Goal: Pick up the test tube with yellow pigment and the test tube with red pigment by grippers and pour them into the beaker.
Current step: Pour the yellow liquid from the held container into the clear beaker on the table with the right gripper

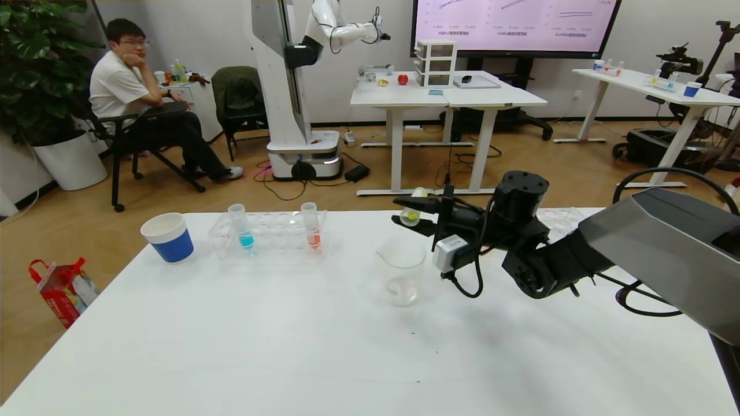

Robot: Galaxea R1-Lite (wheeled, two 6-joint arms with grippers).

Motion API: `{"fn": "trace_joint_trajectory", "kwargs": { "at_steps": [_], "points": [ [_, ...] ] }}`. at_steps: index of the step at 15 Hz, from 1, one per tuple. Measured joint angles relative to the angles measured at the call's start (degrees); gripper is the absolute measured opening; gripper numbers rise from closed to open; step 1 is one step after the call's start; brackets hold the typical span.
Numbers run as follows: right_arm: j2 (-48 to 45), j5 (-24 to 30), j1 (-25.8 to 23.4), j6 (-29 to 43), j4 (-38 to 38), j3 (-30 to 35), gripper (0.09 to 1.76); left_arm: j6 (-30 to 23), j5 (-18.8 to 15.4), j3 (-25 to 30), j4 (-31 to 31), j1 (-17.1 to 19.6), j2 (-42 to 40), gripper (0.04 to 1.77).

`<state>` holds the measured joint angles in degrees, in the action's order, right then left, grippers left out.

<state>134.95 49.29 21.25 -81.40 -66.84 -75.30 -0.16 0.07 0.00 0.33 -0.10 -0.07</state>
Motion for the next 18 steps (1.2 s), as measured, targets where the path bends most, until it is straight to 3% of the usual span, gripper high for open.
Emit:
{"fn": "trace_joint_trajectory", "kwargs": {
  "at_steps": [7,18],
  "points": [
    [-0.20,-1.00,-0.72,-12.07,-0.09,1.22,0.51,0.00,0.00,0.00,0.02,0.00,0.00,1.75],
    [-0.66,-1.44,0.17,-22.74,0.45,1.18,0.51,0.00,0.00,-0.02,0.02,0.00,0.00,1.75]
  ]
}}
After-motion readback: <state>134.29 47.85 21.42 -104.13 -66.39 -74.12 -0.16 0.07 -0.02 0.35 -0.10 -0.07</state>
